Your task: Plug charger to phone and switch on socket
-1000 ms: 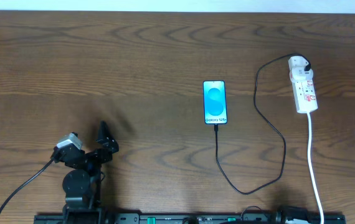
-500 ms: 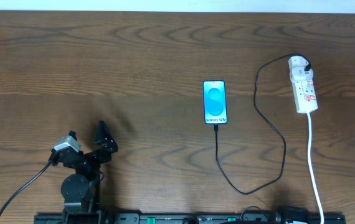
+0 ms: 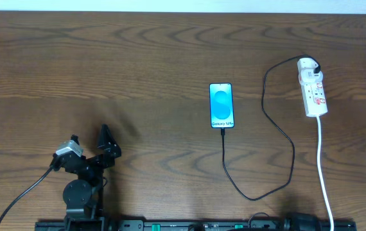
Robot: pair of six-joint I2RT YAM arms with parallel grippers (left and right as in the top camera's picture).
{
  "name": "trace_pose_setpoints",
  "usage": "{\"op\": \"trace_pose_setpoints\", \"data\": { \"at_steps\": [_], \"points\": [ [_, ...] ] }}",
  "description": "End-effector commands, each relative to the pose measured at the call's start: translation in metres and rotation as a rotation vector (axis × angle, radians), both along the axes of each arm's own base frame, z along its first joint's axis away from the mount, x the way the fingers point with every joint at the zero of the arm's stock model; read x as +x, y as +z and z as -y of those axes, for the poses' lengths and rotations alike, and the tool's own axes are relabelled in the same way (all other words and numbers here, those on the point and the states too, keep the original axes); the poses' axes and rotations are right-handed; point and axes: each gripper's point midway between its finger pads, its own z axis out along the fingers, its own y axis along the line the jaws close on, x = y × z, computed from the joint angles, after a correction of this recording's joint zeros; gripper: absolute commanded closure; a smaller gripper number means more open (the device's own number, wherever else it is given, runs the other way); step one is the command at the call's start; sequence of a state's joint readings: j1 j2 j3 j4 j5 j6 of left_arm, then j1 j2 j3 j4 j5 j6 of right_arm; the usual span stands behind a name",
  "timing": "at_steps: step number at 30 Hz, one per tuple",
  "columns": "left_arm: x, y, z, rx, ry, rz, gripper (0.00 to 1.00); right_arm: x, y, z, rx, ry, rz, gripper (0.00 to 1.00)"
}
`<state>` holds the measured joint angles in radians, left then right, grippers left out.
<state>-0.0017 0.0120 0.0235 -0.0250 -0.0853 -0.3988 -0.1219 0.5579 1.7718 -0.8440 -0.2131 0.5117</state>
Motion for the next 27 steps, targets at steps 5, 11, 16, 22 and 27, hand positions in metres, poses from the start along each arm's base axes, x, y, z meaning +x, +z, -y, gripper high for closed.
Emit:
{"op": "trace_pose_setpoints", "data": {
  "at_steps": [5, 11, 16, 22, 27],
  "points": [
    [-0.001, -0.016, -0.002, 0.243, -0.020, -0.082, 0.00, -0.034, 0.002, -0.005, -0.004, 0.011, 0.073, 0.88],
    [0.000, -0.018, 0.013, 0.355, -0.120, -0.090, 0.00, -0.036, 0.006, -0.005, -0.006, 0.009, 0.093, 0.79],
    [0.000, -0.018, 0.013, 0.355, -0.120, -0.090, 0.00, -0.041, 0.017, -0.006, -0.013, -0.004, 0.144, 0.68],
    [0.000, -0.018, 0.013, 0.355, -0.120, -0.090, 0.00, -0.050, 0.031, -0.007, -0.022, -0.005, 0.212, 0.24],
    [0.000, -0.018, 0.013, 0.355, -0.120, -0.090, 0.00, -0.036, 0.010, 0.009, 0.024, -0.080, 0.108, 0.01]
  ]
}}
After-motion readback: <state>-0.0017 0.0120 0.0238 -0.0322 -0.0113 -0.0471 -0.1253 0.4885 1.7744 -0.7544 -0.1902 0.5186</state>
